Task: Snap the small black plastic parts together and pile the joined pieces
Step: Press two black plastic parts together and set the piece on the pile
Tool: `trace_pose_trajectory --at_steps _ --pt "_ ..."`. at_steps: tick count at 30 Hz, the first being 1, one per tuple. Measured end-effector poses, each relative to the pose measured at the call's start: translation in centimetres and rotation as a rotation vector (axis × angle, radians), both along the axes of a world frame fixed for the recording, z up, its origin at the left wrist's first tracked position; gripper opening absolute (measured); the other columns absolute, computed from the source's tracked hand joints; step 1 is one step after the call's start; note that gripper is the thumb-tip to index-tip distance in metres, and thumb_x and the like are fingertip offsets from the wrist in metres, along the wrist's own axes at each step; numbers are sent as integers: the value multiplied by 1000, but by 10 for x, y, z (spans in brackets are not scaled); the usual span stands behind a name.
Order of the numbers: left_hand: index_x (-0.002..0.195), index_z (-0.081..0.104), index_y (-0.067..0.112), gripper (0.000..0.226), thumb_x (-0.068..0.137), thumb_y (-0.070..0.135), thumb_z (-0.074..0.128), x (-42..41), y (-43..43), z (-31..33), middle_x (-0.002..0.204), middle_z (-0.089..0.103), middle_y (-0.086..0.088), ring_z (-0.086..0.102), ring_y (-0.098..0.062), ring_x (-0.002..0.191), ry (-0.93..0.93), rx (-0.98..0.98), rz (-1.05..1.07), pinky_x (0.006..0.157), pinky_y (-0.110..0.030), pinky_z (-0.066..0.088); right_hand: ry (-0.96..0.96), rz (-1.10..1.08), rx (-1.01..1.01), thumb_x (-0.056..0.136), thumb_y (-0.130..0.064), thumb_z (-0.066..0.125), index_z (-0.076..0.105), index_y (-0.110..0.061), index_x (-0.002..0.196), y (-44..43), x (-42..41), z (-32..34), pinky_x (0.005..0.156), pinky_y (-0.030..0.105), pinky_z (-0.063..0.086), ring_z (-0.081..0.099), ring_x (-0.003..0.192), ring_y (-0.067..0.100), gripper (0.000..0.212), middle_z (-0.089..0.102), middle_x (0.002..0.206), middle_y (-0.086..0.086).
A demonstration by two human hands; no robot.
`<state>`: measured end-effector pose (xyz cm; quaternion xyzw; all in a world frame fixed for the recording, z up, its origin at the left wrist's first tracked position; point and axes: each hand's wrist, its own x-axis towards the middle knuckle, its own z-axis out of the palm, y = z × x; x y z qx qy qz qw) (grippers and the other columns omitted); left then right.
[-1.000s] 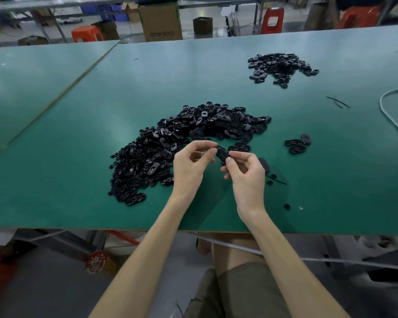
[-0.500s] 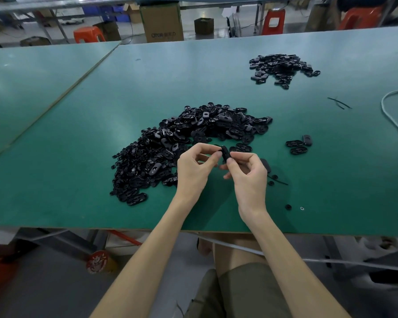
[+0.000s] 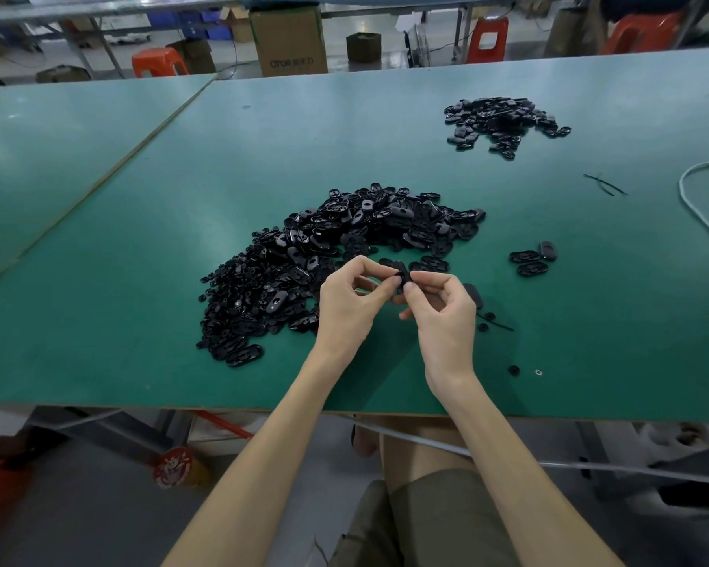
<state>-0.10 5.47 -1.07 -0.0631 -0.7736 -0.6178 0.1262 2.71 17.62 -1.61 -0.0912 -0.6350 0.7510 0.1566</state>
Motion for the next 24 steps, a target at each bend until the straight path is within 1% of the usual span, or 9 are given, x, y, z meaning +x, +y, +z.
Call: trace_pose_trajectory --at_steps 9,12,16,18,24 --pt "84 73 19 10 90 14 78 1 1 0 87 75 9 67 -24 78 7 -20 21 66 -32 53 0 15 6 97 -5 68 69 -14 103 1 -1 -1 66 23 56 76 84 15 10 77 94 -1" --pt "84 72 18 10 91 13 78 2 2 1 88 75 7 67 -23 77 15 -34 45 68 -34 53 3 14 8 97 -5 69 69 -14 103 1 -1 -2 65 23 56 76 83 16 10 76 94 0" --pt "85 72 17 8 91 13 78 3 1 1 88 75 7 67 -22 77 14 -41 60 68 -32 52 9 21 2 97 -5 69 69 -12 103 1 -1 -2 64 22 56 76 81 15 10 76 94 1" --pt "86 73 16 7 90 13 78 3 1 1 88 75 7 67 -23 78 8 -41 62 69 -34 53 9 26 3 96 -5 70 69 -12 103 1 -1 -2 64 22 56 76 80 15 9 77 93 1" --pt "86 74 17 6 91 13 78 1 0 -1 87 76 9 68 -21 77 -4 -55 43 69 -33 53 5 33 -6 96 -3 70 69 -12 101 0 0 -1 64 21 55 76 80 15 10 77 89 -3"
